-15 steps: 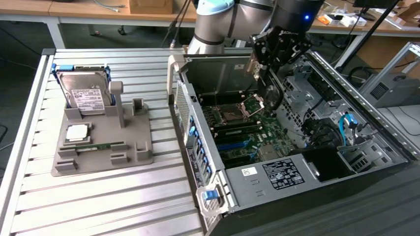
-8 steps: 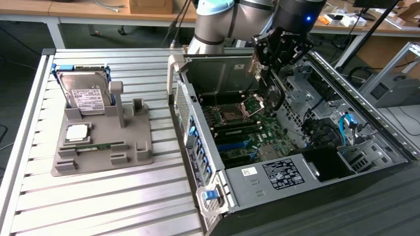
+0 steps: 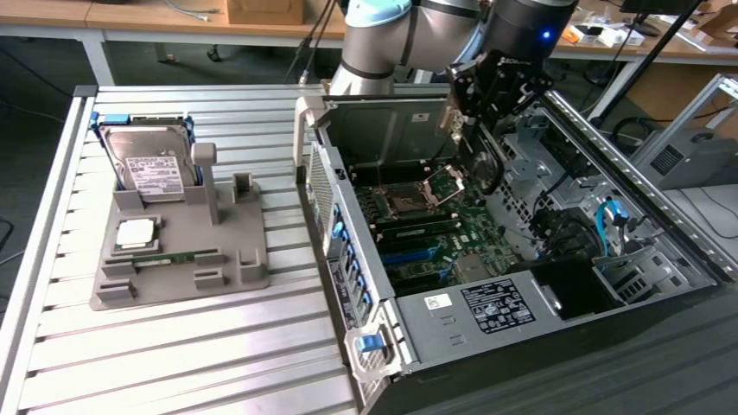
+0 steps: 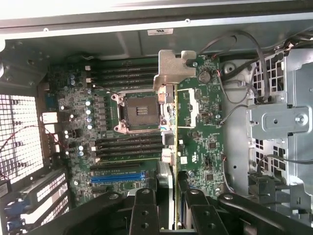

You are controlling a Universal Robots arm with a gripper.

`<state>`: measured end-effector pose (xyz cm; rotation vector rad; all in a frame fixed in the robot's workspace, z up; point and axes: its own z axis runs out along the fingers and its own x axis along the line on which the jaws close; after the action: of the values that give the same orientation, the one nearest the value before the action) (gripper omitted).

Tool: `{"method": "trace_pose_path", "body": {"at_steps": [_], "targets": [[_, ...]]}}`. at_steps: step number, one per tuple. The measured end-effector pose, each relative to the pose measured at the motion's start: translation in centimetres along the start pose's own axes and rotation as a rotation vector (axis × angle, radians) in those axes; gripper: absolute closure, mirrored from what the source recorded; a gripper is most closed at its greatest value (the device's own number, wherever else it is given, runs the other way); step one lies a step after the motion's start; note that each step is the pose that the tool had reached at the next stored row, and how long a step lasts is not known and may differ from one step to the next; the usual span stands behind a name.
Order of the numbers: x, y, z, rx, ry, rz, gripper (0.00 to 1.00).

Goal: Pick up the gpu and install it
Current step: 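Pick up the gpu and move the gpu toward the slot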

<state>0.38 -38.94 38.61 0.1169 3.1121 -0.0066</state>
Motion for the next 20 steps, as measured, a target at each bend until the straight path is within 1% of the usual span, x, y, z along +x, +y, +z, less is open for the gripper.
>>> {"method": "trace_pose_path", "body": {"at_steps": [20], "targets": [[-1.5,0.06,0.57,0.0001,0.0,0.0,0.73]]}}
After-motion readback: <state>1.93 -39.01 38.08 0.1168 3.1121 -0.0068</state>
